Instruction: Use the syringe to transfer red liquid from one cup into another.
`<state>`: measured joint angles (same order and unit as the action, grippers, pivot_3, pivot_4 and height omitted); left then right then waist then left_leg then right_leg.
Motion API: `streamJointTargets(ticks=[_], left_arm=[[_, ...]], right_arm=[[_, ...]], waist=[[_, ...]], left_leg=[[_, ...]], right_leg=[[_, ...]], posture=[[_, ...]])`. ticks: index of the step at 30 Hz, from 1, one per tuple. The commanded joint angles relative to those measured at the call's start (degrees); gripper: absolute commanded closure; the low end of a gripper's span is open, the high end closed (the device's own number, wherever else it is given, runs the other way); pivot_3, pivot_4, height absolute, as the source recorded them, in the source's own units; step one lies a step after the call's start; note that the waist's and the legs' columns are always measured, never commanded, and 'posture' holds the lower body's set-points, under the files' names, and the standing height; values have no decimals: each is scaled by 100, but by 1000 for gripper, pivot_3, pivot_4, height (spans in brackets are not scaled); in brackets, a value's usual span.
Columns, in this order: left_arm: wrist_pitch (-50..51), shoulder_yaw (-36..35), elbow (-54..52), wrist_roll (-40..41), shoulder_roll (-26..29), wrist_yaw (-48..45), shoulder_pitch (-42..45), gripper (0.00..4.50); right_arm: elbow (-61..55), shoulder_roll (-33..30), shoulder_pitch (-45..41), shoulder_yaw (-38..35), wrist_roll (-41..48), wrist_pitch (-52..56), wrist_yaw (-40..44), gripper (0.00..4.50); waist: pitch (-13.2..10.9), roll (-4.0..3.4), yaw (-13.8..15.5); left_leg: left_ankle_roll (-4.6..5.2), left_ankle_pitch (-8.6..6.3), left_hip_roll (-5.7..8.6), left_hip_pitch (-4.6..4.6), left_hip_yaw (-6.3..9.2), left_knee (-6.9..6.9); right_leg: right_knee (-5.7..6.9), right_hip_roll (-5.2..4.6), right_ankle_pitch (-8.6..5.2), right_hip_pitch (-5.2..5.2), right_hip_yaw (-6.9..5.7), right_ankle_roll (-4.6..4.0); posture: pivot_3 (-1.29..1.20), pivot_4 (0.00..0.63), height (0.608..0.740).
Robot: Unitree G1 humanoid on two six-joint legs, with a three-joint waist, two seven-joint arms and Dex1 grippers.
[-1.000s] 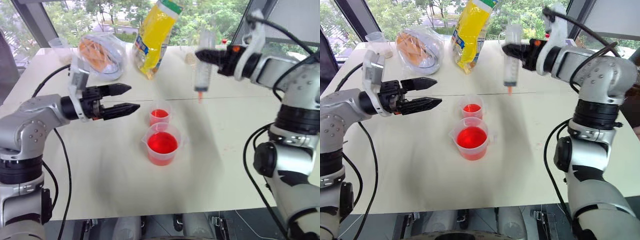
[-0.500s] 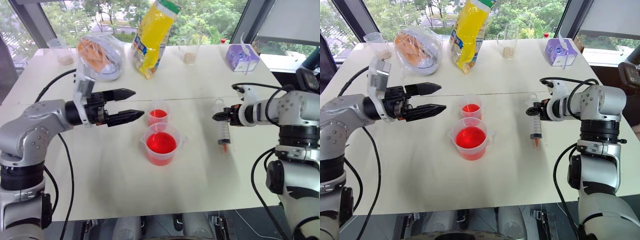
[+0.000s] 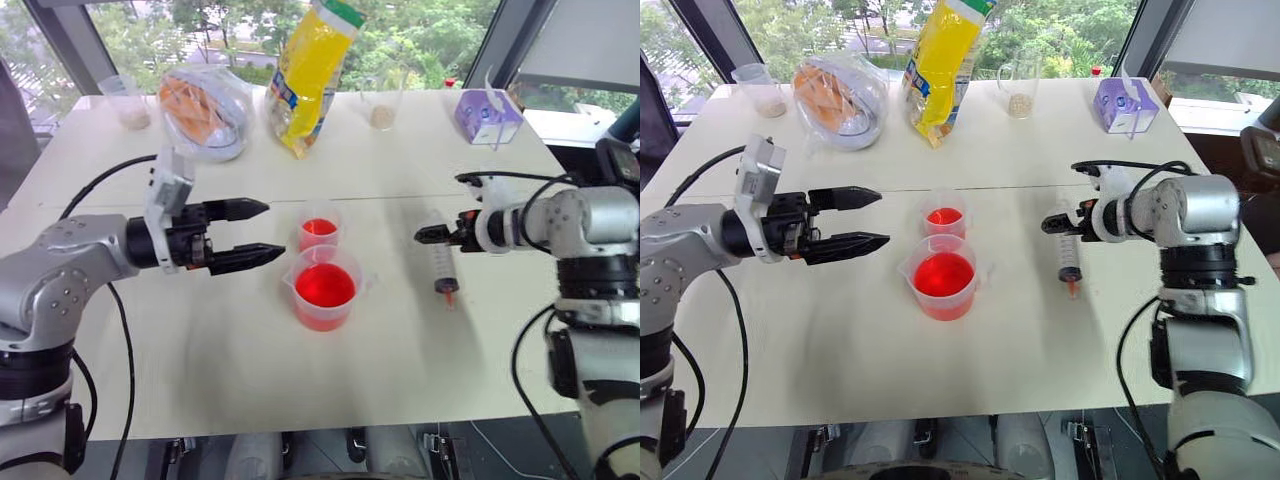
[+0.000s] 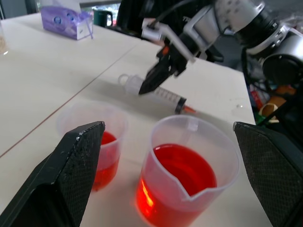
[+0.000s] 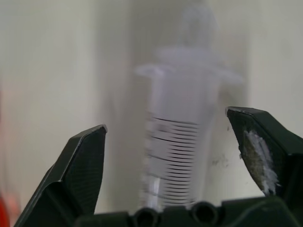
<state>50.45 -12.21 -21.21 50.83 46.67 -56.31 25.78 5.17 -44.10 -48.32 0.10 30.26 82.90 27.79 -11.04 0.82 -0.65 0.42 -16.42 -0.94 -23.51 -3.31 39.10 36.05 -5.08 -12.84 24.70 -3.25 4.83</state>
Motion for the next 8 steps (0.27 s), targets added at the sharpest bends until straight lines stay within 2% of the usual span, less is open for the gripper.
streamJointTargets(ticks=[1, 8], left_arm=[[-38, -236, -214, 179, 196, -90, -78, 0], [55, -429, -325, 415, 526, -217, -349, 0]], right_arm=[[-1336, -652, 152, -109, 542, -331, 986, 46], [-2878, -1642, 905, -858, 1454, -754, 2270, 46]], waist=[[0, 0, -2], [0, 2, 0]], left_leg=[[1, 0, -1, -1, 0, -1], [1, -2, -4, 1, 1, -1]], right_leg=[[-4, 0, 0, 0, 0, 1], [-4, -1, -2, -2, -1, 1]], posture=[[0, 150, 740], [0, 150, 740]])
